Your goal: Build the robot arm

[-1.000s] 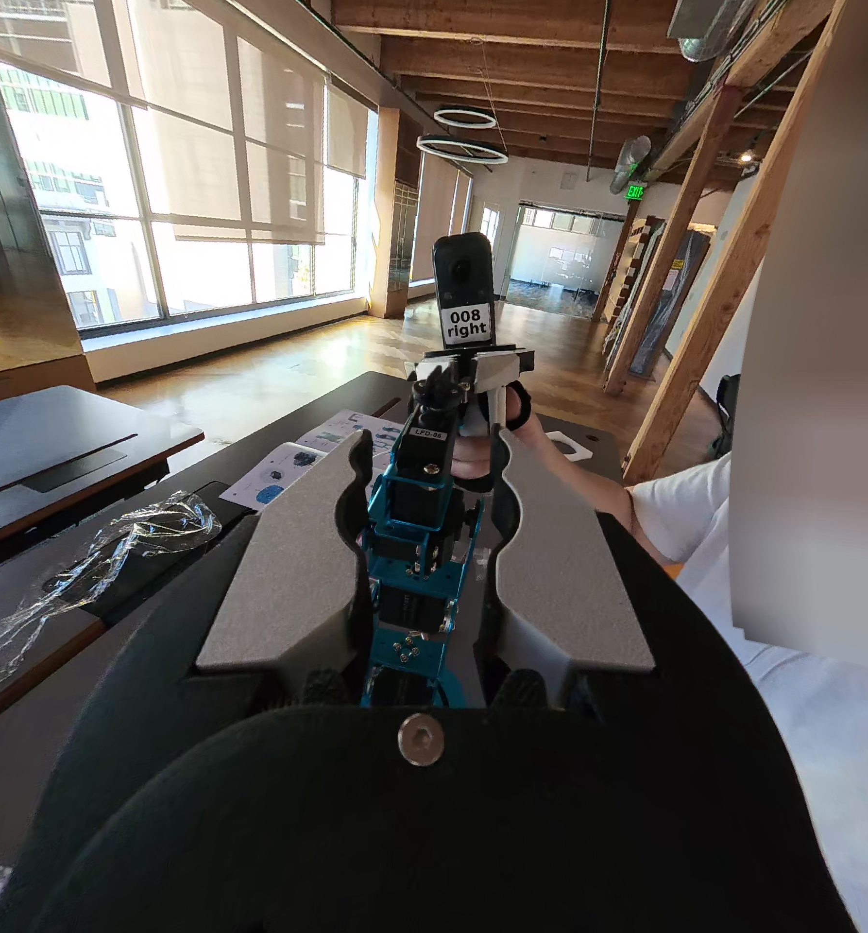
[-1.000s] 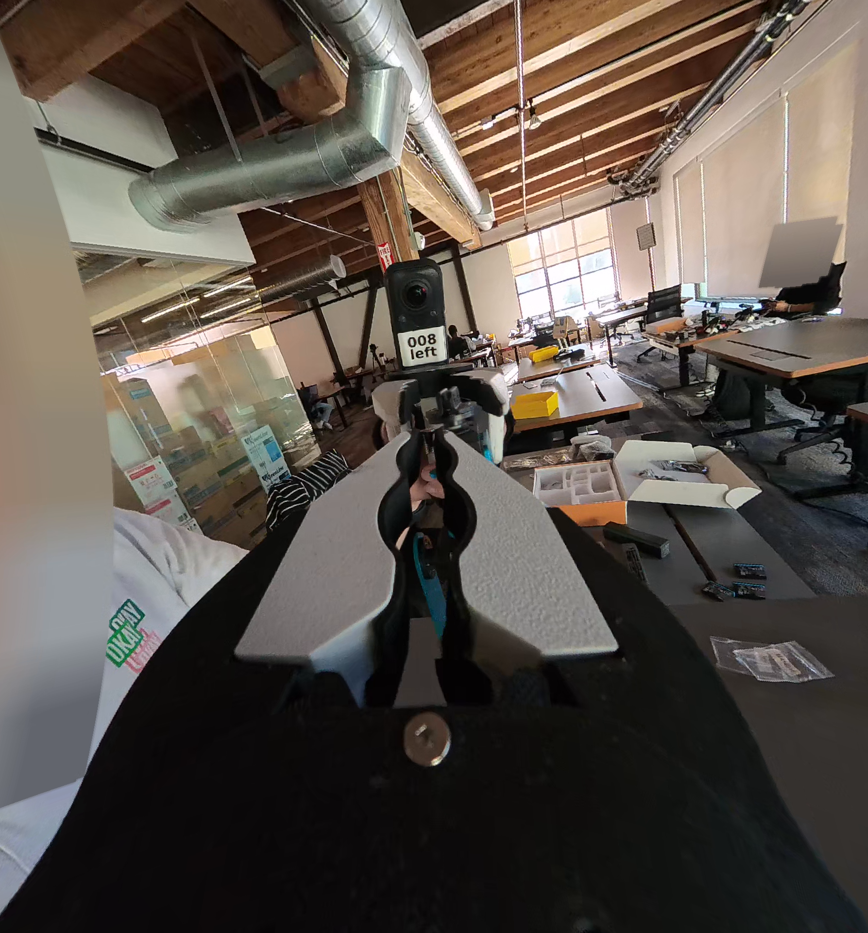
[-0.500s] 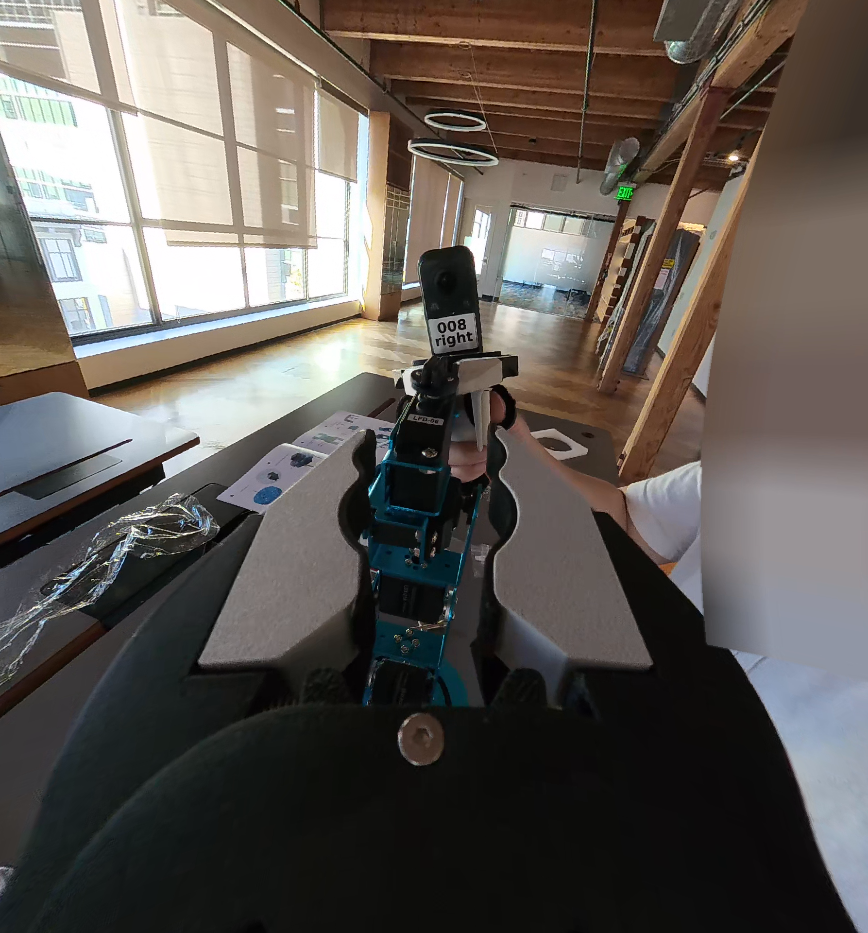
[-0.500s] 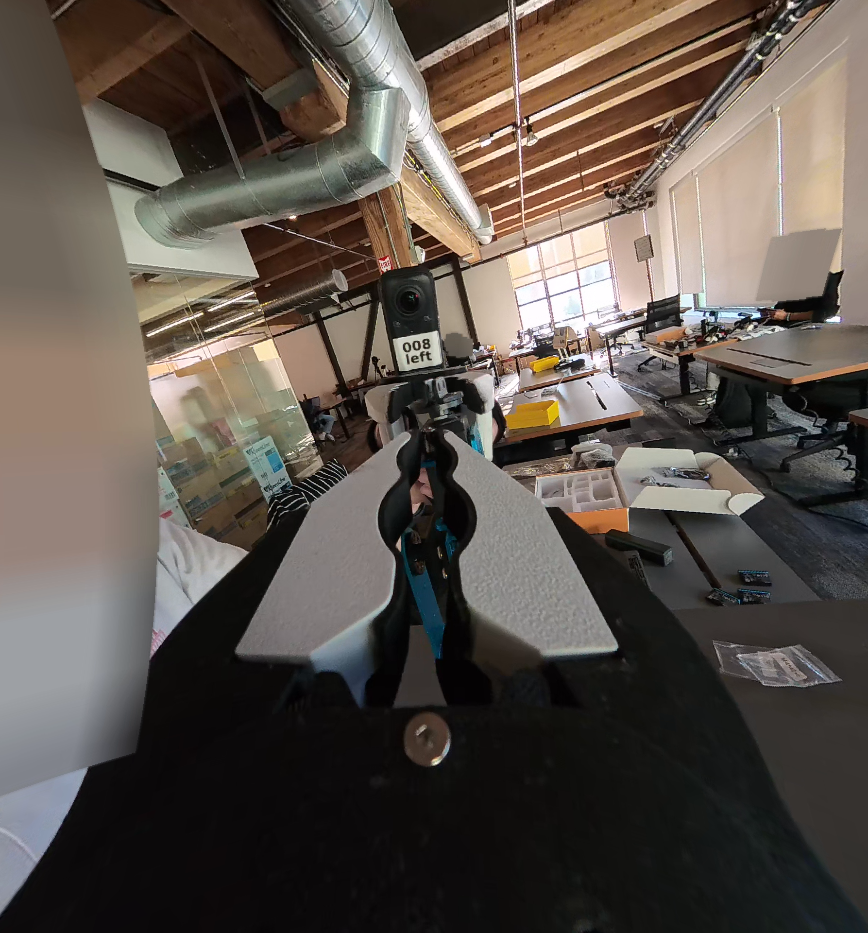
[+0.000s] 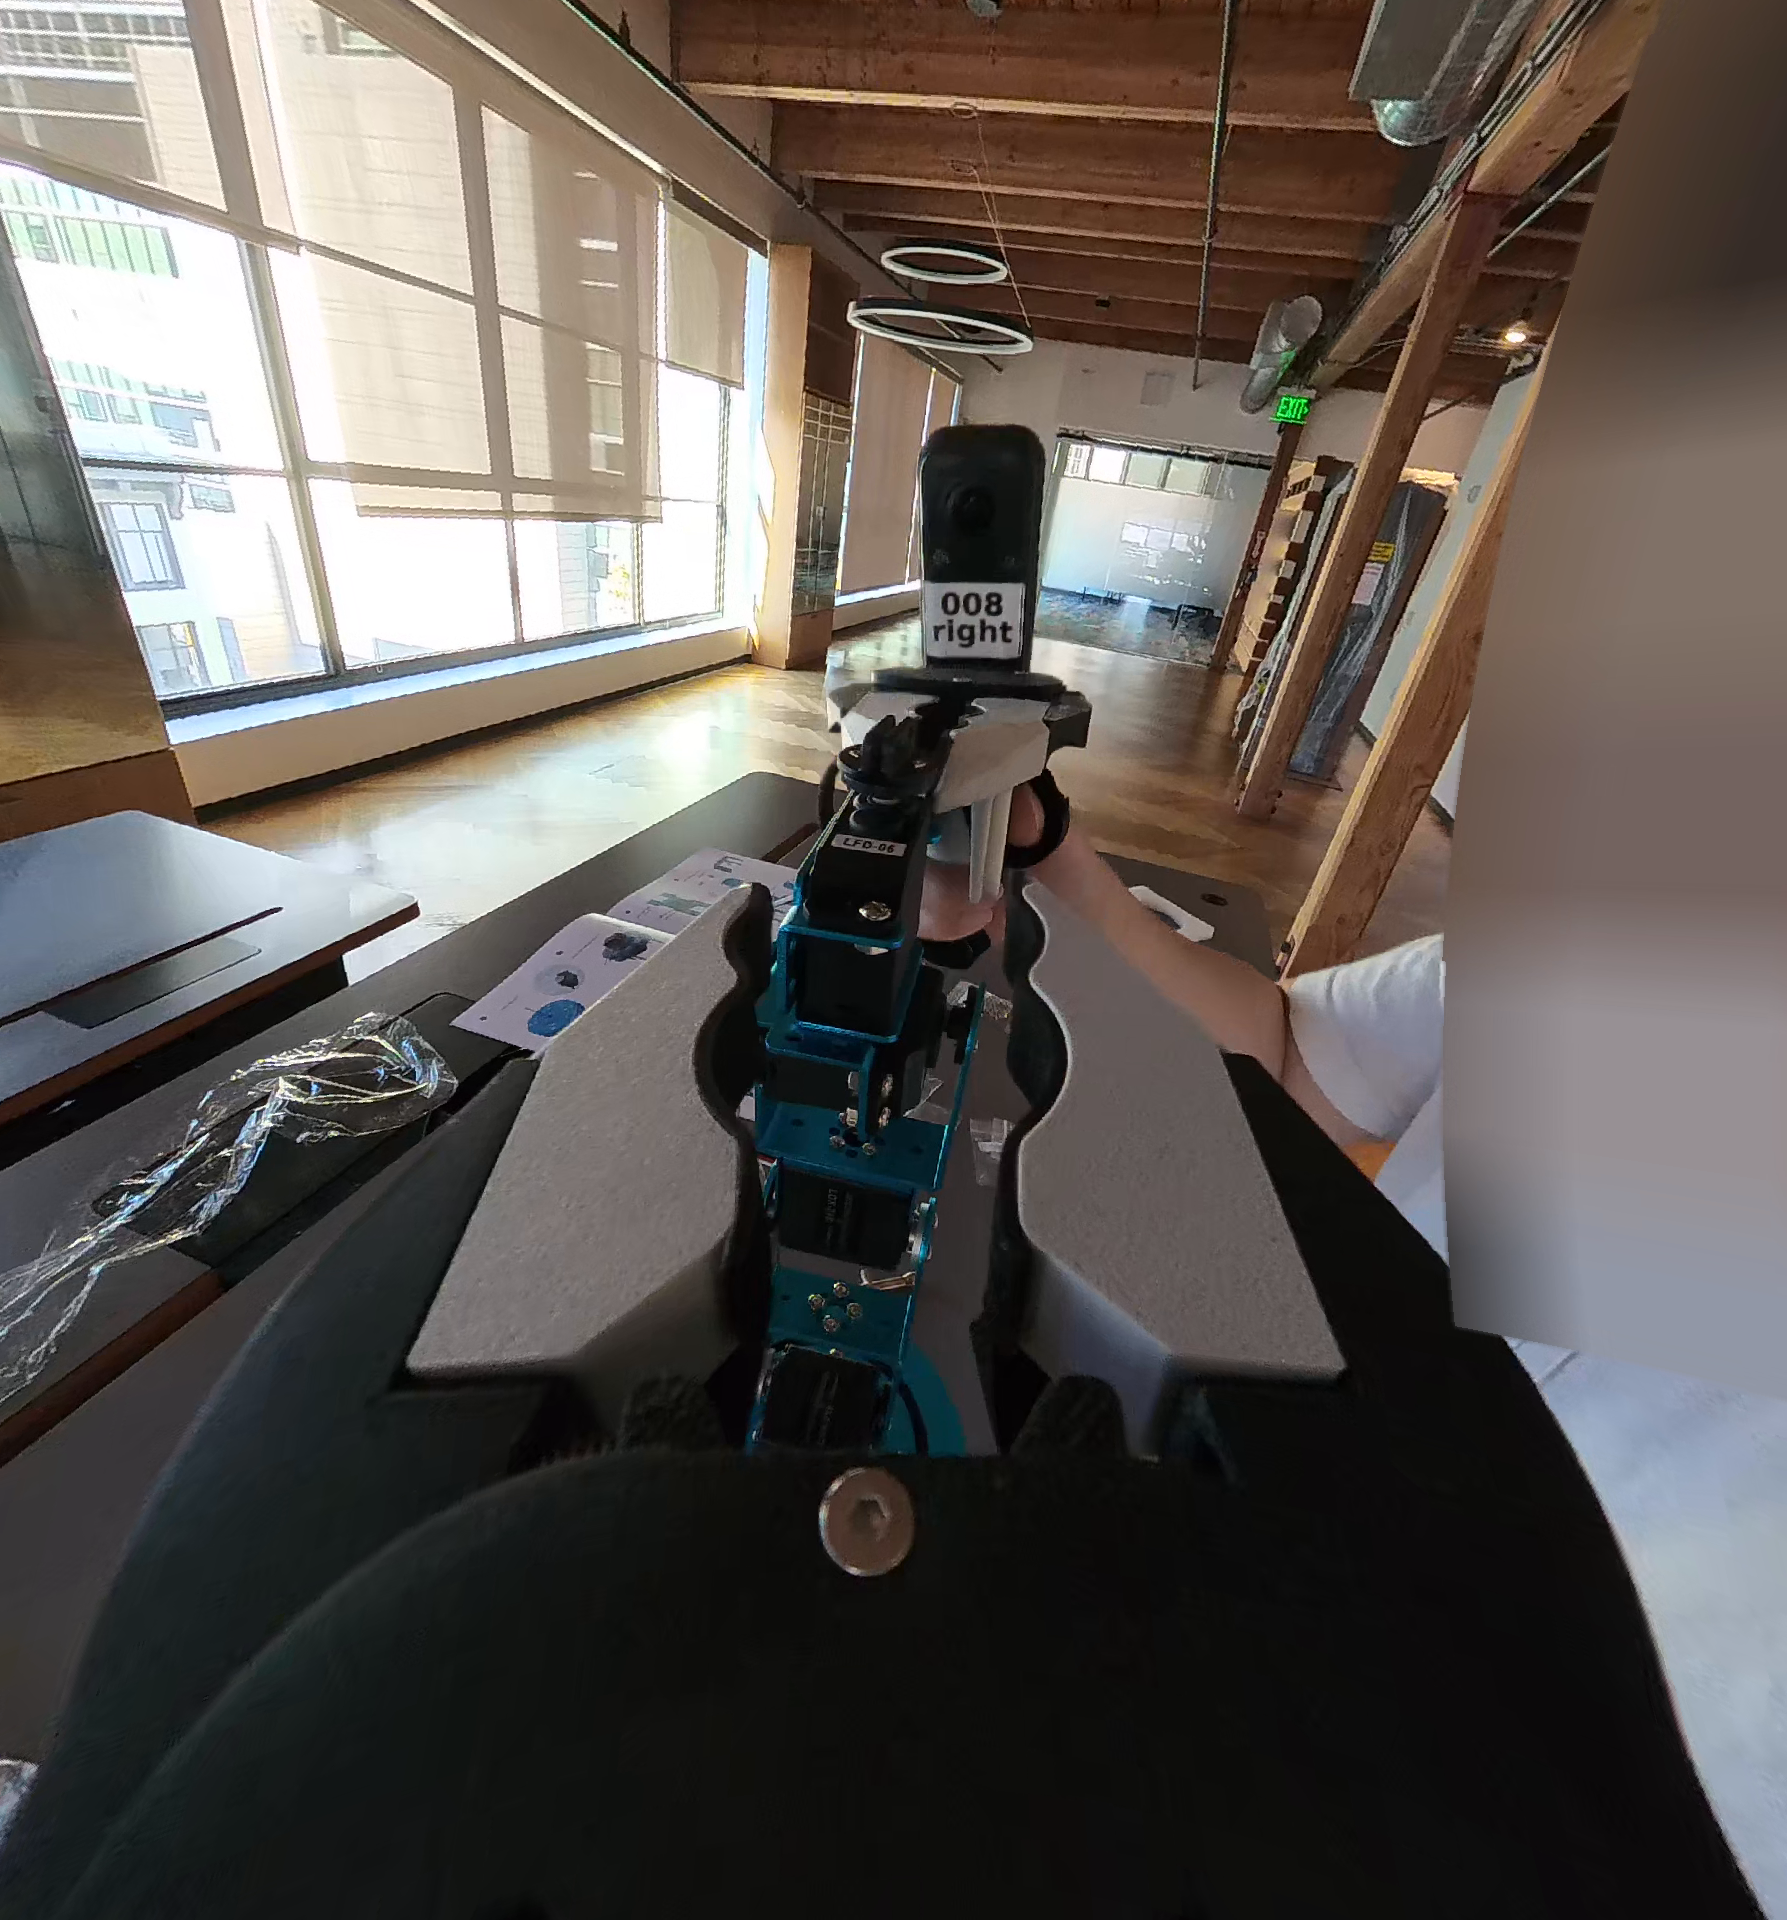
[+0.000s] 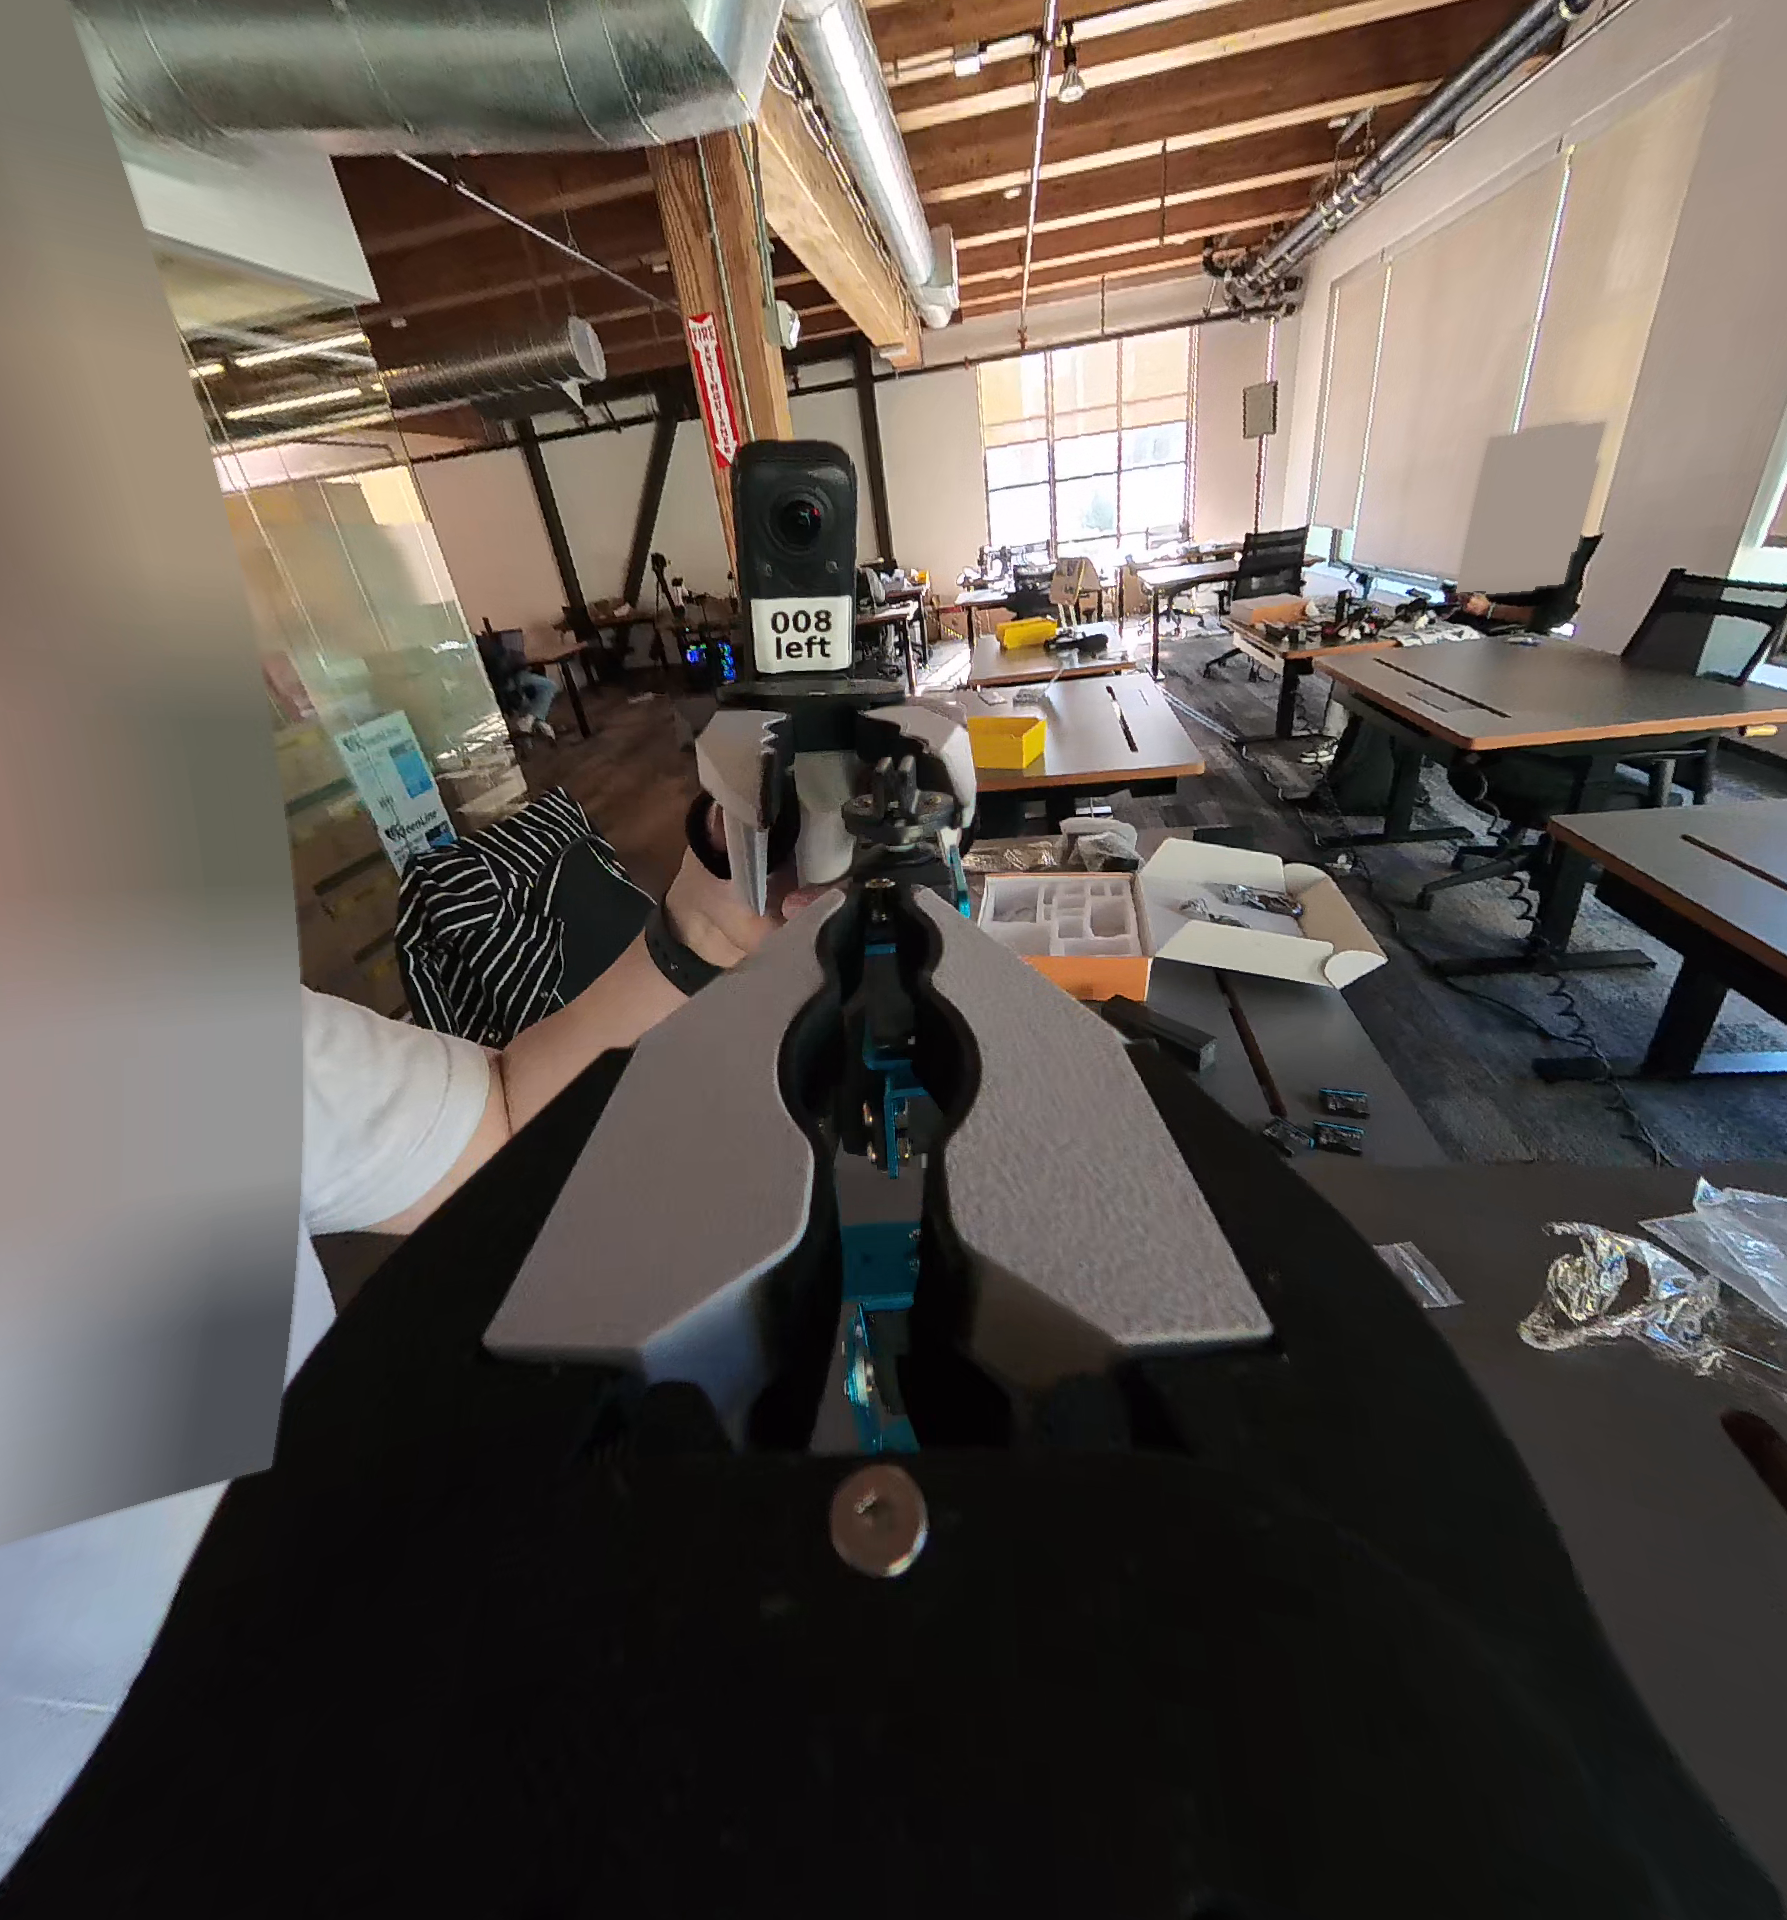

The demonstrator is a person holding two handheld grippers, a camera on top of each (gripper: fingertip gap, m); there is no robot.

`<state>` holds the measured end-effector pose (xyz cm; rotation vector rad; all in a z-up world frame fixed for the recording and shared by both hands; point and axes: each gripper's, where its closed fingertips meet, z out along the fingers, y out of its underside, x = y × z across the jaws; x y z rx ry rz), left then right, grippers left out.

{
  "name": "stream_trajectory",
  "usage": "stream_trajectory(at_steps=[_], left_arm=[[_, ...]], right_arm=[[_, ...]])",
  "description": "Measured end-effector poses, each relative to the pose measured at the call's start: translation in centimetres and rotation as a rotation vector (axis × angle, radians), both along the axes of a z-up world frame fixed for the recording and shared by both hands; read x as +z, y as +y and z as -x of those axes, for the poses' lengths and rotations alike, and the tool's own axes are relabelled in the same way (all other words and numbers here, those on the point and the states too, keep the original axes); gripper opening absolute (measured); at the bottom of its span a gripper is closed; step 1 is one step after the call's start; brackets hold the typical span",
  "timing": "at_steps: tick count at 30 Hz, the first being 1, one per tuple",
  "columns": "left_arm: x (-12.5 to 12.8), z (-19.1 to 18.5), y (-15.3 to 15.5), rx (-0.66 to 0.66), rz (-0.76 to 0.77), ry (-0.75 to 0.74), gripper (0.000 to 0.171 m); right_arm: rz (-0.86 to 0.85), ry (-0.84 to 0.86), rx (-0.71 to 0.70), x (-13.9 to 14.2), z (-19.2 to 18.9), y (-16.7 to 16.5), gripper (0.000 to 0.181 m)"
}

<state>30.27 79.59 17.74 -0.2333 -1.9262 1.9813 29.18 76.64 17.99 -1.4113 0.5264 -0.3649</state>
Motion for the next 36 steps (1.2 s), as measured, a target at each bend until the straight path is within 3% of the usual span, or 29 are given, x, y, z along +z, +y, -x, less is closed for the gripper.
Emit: stream_trajectory(at_steps=[11, 13, 18, 25, 31, 36], left_arm=[[0.1, -0.4, 0.7, 0.017, 0.012, 0.016, 0.044], [0.2, -0.8, 0.9, 0.029, 0.019, 0.022, 0.044], [-0.5, -1.9, 0.4, 0.076, -0.013, -0.002, 0.047], [0.2, -1.8, -0.7, -0.005, 0.007, 0.062, 0.049], [0.5, -0.2, -1.6, -0.160, -0.021, 0.090, 0.052], [-0.1, 0.6, -2.7, -0.201, -0.043, 0.062, 0.049]], right_arm=[[0.102, -0.070, -0.030, 0.4, 0.8, -0.4, 0.012], [0.238, -0.202, -0.043, 0.6, 1.6, 0.0, 0.025], [0.853, -0.664, -0.215, -0.1, 1.6, 0.2, 0.024], [1.246, -0.969, -0.341, -0.3, 0.7, 0.6, 0.026], [1.311, -0.944, -0.335, -0.6, 0.4, 0.2, 0.024], [1.326, -0.915, -0.328, -0.8, 0.2, 0.1, 0.024]])
